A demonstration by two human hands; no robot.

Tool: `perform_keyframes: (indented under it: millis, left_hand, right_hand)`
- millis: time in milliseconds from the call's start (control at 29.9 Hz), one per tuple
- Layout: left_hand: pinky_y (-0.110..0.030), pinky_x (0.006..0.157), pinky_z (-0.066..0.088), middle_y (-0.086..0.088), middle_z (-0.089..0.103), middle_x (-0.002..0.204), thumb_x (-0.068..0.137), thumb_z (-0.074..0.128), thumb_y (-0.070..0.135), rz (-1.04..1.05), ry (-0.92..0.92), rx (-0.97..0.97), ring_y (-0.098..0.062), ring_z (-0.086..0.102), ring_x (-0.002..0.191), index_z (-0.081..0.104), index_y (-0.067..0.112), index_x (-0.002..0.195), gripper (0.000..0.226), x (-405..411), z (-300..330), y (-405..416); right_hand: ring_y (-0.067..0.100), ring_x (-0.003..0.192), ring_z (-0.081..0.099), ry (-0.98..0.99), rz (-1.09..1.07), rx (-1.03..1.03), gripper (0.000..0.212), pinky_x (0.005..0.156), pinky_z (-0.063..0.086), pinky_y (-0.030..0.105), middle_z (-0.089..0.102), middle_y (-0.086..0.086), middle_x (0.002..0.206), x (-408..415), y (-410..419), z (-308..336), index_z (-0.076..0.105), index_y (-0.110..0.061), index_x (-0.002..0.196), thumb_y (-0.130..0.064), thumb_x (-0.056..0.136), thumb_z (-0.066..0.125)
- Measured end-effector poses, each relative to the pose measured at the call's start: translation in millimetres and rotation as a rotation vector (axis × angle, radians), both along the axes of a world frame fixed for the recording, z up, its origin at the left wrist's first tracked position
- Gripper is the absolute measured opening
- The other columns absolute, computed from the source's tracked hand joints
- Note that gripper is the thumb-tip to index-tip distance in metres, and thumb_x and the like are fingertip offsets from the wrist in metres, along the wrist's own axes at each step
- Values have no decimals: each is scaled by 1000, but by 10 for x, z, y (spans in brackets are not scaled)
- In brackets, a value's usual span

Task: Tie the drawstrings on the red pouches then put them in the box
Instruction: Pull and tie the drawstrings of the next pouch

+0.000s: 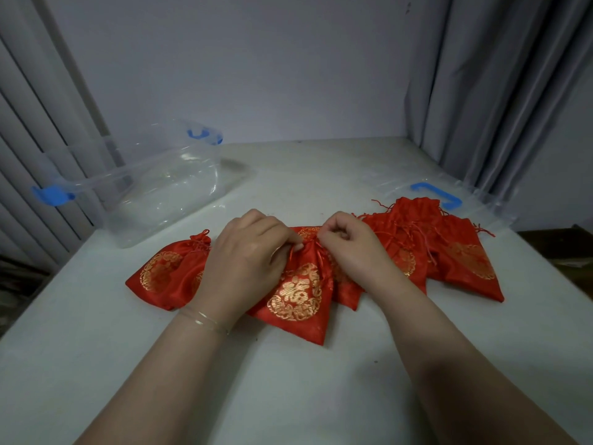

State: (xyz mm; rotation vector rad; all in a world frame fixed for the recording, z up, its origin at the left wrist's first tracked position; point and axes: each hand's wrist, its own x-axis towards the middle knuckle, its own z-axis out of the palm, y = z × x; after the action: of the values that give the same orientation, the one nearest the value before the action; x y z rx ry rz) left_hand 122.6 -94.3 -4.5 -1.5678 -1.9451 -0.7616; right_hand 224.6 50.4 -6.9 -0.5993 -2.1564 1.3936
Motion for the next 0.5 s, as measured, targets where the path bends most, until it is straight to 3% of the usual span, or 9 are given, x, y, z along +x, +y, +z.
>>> perform_keyframes:
  millis: [134, 268, 401, 502]
  left_hand:
    - [-33, 69, 38, 8, 64, 83, 85, 60, 22, 60, 13, -57, -21, 55, 80, 68, 21, 85, 7, -7, -6, 5]
    - [-38, 70, 43, 5, 60, 88, 88, 50, 20, 42, -178, -57, -21, 54, 82, 57, 18, 92, 8, 67, 0, 14]
    - [-35, 60, 37, 10, 50, 77, 96, 45, 22, 63, -320, -89, -23, 51, 72, 44, 21, 97, 2, 147, -10, 38]
    - [-36, 59, 38, 9, 52, 76, 96, 45, 24, 50, -343, -86, -23, 51, 71, 43, 23, 96, 2, 153, 4, 26]
  right_hand:
    - [5, 37, 23, -21, 61, -477, 19, 38, 13, 14, 30, -5, 52, -34, -6, -5, 49, -20, 71, -9, 87, 50]
    - [5, 40, 25, 9, 172, -701, 15, 38, 10, 13, 35, -4, 56, -37, -34, 9, 47, -19, 76, -9, 87, 46]
    - [7, 46, 34, 15, 212, -712, 14, 35, 14, 14, 40, -4, 59, -42, -52, -10, 48, -17, 78, -10, 90, 47]
    - [6, 40, 37, 2, 188, -505, 17, 33, 20, 15, 44, -1, 56, -64, -54, -17, 48, -14, 78, -9, 93, 48]
